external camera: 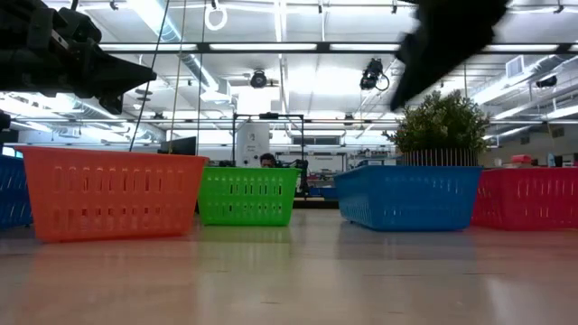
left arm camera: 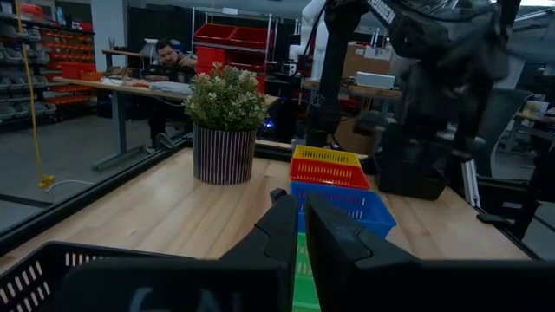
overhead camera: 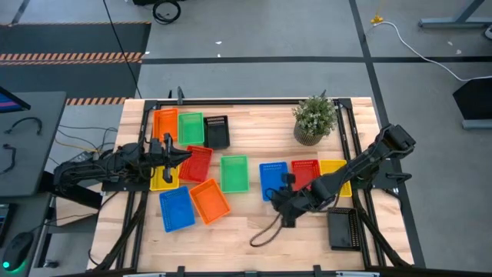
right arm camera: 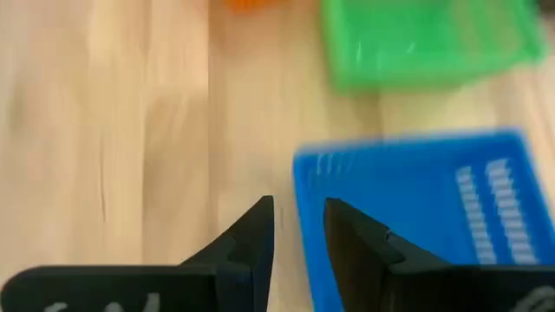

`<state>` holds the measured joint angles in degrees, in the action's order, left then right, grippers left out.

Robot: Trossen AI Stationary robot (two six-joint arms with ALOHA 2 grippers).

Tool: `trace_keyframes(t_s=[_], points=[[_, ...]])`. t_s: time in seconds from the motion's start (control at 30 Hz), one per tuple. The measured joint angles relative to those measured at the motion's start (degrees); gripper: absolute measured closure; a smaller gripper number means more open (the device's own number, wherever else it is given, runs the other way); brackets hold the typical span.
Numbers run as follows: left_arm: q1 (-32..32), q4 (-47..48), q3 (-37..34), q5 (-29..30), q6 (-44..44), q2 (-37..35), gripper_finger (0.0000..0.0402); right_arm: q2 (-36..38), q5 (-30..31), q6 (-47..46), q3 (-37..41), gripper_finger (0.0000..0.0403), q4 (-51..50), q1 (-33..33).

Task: Stack baskets by color
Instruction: Move the top blue bin beside the red bin to the centre of the table

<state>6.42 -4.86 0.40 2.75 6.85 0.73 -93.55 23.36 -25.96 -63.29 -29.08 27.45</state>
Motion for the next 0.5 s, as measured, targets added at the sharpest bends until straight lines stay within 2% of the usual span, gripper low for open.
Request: trace_keyframes(t_s=[0.1,0.27,0.4,0.5], points=[[0.0,0.0,0.0,0.0,0.0,0.0,0.0370,-0.2,-0.3,0.1,-0.3,0.0299,7.7,-3.3],[0.0,0.0,0.0,0.0,0.0,0.0,0.0364,-2.6,-4.9,2.5,-0.4,0.0312,17.1,-9.0],[0.0,0.1,0.0,0.0,0.0,0.0,0.0364,-6.0,-8.4,3.0,-0.3,0.0321,17.0,-11.9],[0.0,-0.5,0.0,0.0,0.0,0.4,0.0368,-7.8,-8.0,1.6,-0.3,0.0328,14.2,-13.1]])
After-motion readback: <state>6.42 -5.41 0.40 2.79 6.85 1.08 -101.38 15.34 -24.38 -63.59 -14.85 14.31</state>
